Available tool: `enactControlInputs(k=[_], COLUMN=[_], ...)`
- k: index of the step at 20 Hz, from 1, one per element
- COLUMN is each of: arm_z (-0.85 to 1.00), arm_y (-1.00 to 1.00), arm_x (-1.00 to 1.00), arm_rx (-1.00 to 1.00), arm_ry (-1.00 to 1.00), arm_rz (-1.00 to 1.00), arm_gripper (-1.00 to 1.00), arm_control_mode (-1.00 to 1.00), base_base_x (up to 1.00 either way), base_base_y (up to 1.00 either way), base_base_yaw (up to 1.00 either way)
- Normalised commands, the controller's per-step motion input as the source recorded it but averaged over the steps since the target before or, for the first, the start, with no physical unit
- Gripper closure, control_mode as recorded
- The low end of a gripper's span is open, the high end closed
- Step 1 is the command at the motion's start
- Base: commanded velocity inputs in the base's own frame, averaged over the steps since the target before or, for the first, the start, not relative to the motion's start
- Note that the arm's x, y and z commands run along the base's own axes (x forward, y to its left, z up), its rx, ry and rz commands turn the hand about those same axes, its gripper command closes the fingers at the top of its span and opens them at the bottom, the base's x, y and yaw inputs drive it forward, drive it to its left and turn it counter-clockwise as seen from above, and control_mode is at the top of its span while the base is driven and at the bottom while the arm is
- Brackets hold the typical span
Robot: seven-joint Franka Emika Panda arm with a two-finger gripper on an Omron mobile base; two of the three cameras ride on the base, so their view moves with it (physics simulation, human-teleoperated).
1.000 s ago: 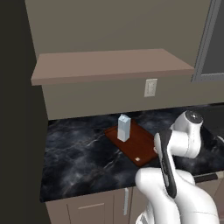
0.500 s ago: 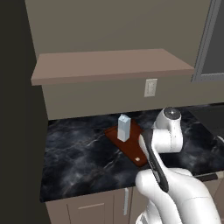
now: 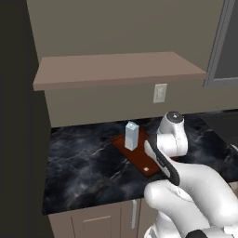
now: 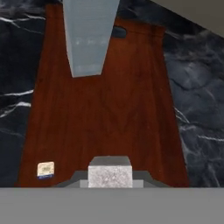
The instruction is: Take out the milk from the fridge and place it on the tray on the counter. Then take the sugar cube near the tray and place it in the tray.
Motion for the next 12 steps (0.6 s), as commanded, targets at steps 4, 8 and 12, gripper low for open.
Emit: enactControlInputs(k=[4, 8, 12], arm_z=[-0.39, -0.39, -0.39], arm_y=[0.00, 0.00, 0.00], arm_x=[0.02, 0.00, 0.00], arm_rx=[-0.02, -0.05, -0.04], arm_ry=[0.02, 0.00, 0.00], arm_rz=[0.10, 0.09, 0.07], arm_gripper=[1.00, 1.00, 1.00], arm_control_mode=[-1.00, -1.00, -1.00], base_base_x=[0.00, 0.00, 0.00], base_base_y=[0.00, 0.00, 0.00], base_base_yaw=[0.00, 0.00, 0.00])
